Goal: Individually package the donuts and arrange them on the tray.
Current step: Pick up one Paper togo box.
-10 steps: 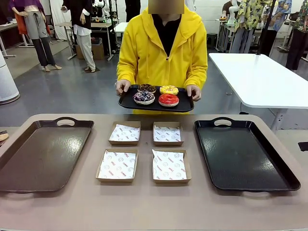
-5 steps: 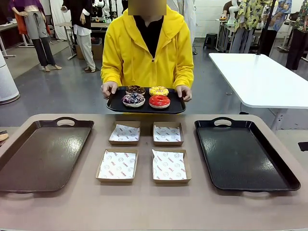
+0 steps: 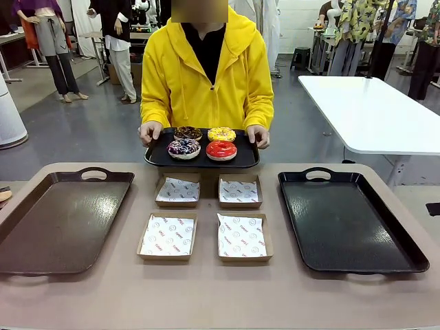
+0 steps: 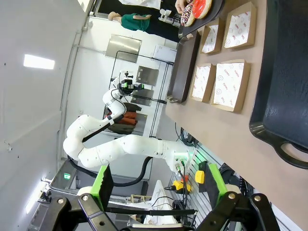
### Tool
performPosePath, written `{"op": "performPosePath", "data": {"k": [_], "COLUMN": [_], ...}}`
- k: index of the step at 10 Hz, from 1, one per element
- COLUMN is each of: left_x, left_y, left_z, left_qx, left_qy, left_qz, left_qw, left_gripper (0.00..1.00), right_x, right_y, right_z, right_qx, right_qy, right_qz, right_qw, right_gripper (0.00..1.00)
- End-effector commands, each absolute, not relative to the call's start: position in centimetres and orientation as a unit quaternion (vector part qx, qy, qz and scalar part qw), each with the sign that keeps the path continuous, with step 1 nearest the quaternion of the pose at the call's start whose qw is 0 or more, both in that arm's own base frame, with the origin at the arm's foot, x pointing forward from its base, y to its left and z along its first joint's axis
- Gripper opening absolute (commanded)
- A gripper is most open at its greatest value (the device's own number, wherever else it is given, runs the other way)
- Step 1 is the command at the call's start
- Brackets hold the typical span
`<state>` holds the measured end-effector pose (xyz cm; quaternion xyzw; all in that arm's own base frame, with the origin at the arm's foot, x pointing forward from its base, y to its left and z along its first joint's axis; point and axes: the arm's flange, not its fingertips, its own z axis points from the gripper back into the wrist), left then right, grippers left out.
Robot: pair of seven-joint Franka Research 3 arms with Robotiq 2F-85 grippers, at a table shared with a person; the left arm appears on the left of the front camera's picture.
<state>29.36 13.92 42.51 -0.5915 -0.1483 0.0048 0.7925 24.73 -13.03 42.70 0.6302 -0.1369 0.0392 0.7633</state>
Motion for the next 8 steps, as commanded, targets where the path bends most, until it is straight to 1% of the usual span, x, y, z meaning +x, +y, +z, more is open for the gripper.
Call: {"op": "performPosePath", "data": {"k": [1, 8], "left_x": [29.25, 29.36], "left_y": [14.05, 13.92], "left_z": [42.54, 42.51], "left_qx": [-0.597, -0.592], "left_qy": [-0.153, -0.148], "left_qz": [0.004, 0.005], "left_qw": [0.787, 0.793], "left_gripper": [1.00, 1.00], "right_x": [24.84, 24.84], "right_y": [-13.09, -13.09], "right_z": [42.75, 42.75], "right_qx": [0.637, 0.637], "right_qy": [-0.141, -0.141], "right_qz": [0.039, 0.039], "right_qw": [0.757, 0.757], "right_gripper": [1.00, 1.00]}}
